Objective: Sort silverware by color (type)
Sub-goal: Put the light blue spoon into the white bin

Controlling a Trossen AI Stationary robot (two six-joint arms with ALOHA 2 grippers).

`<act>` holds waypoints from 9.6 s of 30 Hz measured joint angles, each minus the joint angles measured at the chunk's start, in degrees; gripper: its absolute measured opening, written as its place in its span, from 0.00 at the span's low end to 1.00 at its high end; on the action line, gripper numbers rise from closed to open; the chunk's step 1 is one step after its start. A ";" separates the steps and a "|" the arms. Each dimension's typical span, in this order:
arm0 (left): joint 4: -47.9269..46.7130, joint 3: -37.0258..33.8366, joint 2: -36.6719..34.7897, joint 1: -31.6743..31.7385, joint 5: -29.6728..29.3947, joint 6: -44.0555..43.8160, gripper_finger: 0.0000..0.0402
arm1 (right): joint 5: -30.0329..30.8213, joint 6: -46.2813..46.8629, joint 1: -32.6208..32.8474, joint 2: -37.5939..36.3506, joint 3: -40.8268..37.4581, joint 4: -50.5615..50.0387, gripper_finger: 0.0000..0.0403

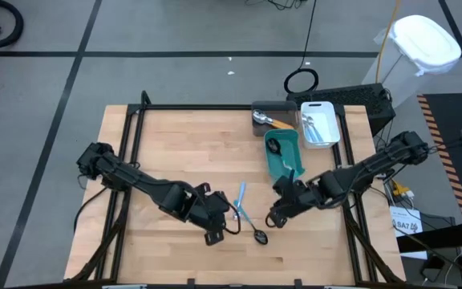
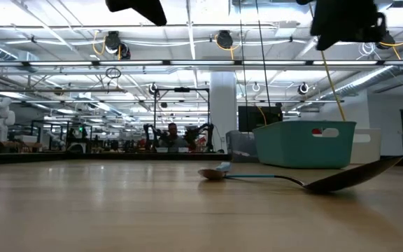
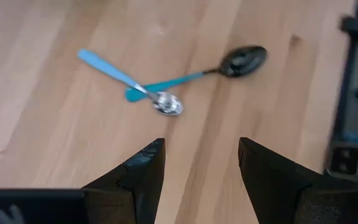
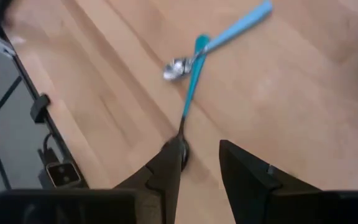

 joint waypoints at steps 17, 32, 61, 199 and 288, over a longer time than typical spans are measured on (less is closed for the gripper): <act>-0.16 0.56 4.91 7.55 -1.33 -23.67 0.50 | -2.01 8.32 8.76 -0.74 0.98 -5.40 0.27; -7.36 17.03 20.75 13.75 3.40 -19.67 0.50 | -7.74 2.31 8.96 -1.46 0.98 -8.70 0.27; -19.59 32.94 36.32 19.14 7.81 -30.50 0.50 | -1.38 -35.07 7.16 -11.06 0.98 -30.54 0.27; -21.12 42.86 20.41 9.87 5.17 29.58 0.34 | 19.52 -38.58 5.09 -0.17 7.72 3.26 0.15; -18.72 42.88 8.72 23.95 -2.75 30.84 0.57 | 10.27 -48.43 -63.80 -23.51 -3.14 -23.09 0.15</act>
